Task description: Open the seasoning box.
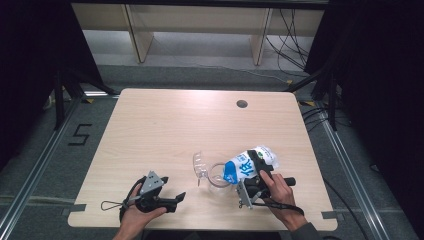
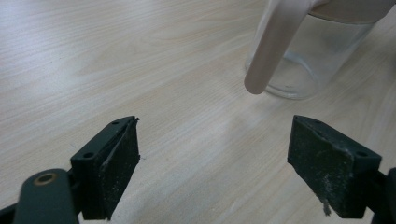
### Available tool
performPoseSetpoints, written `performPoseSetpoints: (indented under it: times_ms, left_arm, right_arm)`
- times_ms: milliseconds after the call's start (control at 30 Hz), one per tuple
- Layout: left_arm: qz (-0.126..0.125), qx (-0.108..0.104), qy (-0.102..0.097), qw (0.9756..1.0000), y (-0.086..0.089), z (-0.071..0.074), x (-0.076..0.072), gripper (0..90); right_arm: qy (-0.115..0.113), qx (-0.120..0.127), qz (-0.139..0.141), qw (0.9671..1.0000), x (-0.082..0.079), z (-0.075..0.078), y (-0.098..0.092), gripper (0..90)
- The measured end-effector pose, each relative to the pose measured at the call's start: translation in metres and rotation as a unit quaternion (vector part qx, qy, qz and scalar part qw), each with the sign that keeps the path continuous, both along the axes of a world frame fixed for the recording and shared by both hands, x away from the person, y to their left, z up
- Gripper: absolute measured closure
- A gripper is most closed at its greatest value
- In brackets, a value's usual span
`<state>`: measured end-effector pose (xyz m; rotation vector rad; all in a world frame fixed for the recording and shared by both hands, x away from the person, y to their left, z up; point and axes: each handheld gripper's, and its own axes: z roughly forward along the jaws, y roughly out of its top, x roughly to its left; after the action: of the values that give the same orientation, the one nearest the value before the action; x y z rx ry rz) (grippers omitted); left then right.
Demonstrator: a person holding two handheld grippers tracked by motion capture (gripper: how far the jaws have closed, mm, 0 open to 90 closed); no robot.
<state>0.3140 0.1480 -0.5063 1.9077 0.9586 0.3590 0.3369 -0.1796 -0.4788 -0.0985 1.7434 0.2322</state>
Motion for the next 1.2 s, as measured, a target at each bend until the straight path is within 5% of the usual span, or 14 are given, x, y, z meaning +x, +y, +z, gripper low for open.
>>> performPoseSetpoints:
  times_ms: [100, 300, 800, 900, 967, 1000, 1200]
  left_arm:
    - [-0.001, 0.001, 0.000, 1.0000, 0.0002, 0.0000, -0.0001, 16.1]
    - [0.001, 0.003, 0.000, 1.0000, 0.0000, 0.0003, -0.0003, 16.1]
    - [-0.001, -0.004, -0.001, 1.0000, -0.0009, -0.0001, -0.0005, 16.2]
    - [-0.001, 0.000, 0.000, 1.0000, -0.0002, 0.0002, -0.0002, 16.2]
    - [-0.002, 0.001, 0.000, 1.0000, -0.0001, 0.0002, -0.0001, 16.2]
    - [0.000, 0.002, 0.000, 1.0000, -0.0003, 0.0004, -0.0002, 16.2]
    - [0.000, 0.003, 0.001, 1.0000, -0.0004, 0.0004, -0.0003, 16.2]
  right_arm:
    - [0.011, 0.028, -0.019, 0.9994, -0.0026, -0.0052, 0.0000, 51.3]
    - [0.006, 0.012, -0.009, 0.9999, -0.0011, -0.0029, 0.0000, 51.4]
    - [0.004, 0.019, -0.010, 0.9998, -0.0017, -0.0034, -0.0002, 51.7]
    - [-0.012, 0.004, 0.005, 0.9999, 0.0005, -0.0029, -0.0009, 51.9]
    - [-0.024, -0.032, 0.008, 0.9992, -0.0003, 0.0015, 0.0003, 51.9]
    - [-0.016, -0.007, 0.001, 0.9999, -0.0007, -0.0021, -0.0002, 52.0]
    - [-0.025, -0.026, 0.004, 0.9994, -0.0006, 0.0001, 0.0004, 52.2]
